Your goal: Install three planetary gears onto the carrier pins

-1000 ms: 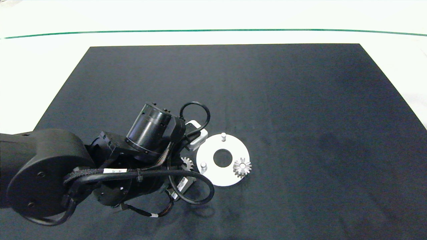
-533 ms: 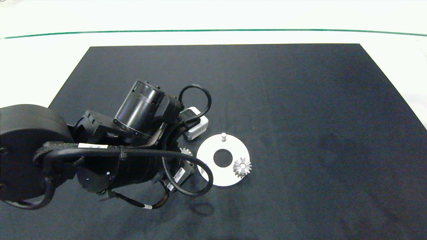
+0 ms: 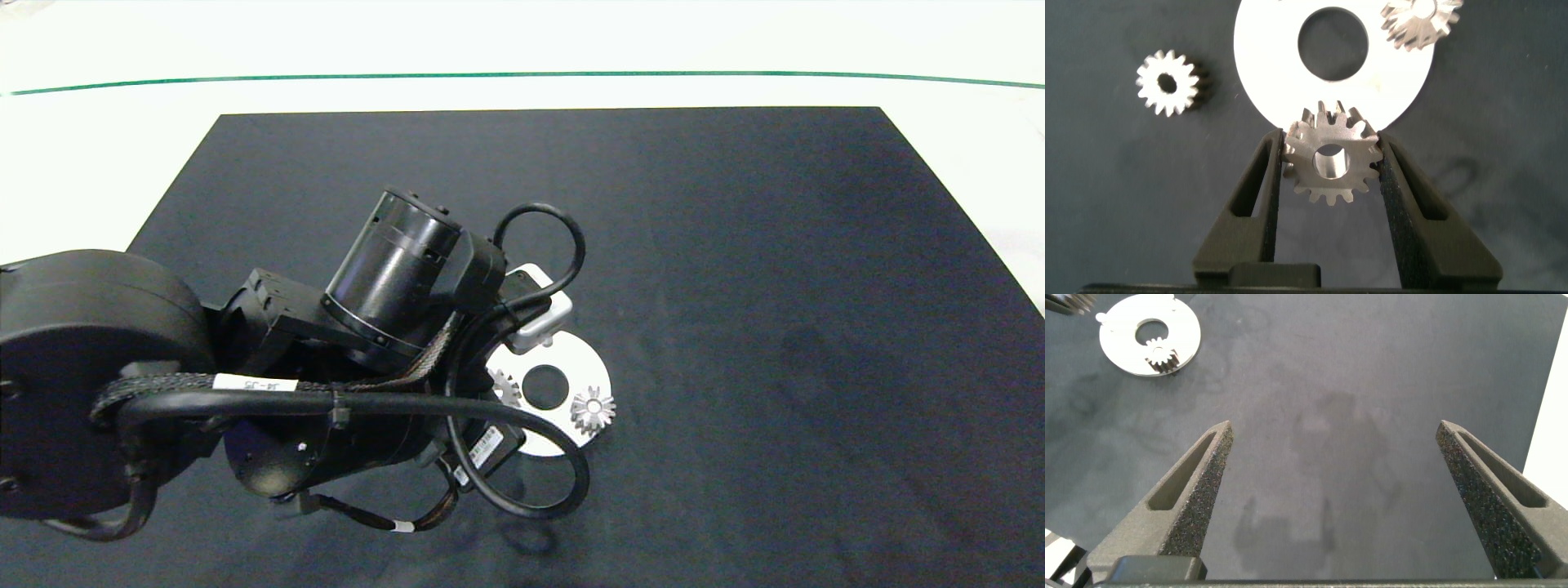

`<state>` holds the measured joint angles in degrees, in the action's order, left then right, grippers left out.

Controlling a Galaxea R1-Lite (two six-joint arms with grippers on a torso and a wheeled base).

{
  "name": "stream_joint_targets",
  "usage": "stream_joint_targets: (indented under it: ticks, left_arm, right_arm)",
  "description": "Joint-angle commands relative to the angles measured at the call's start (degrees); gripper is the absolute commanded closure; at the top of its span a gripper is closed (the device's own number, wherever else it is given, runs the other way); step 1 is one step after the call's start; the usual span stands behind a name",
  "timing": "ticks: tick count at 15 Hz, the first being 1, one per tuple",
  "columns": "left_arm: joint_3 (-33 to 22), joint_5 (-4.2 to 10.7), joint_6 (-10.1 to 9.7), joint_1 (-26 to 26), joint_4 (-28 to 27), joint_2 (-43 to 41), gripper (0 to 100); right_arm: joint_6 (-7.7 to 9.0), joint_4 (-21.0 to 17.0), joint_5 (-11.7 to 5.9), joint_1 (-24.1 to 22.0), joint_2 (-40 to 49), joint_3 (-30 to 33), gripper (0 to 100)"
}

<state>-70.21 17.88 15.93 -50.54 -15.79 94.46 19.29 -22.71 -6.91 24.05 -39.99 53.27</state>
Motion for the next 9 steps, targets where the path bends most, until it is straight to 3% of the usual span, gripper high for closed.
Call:
stream_joint_targets:
  ticks: [1, 9]
  left_arm:
    - [-2.48, 0.13, 0.24, 0.27, -0.03, 3.36, 81]
    - [-2.48, 0.13, 1.47, 0.53, -0.21, 5.47, 81]
  right_arm:
    - [0.14, -0.14, -0.03, 0.38, 0.08, -0.01, 0]
    - [0.14, -0.14, -0.12, 0.82, 0.35, -0.01, 0]
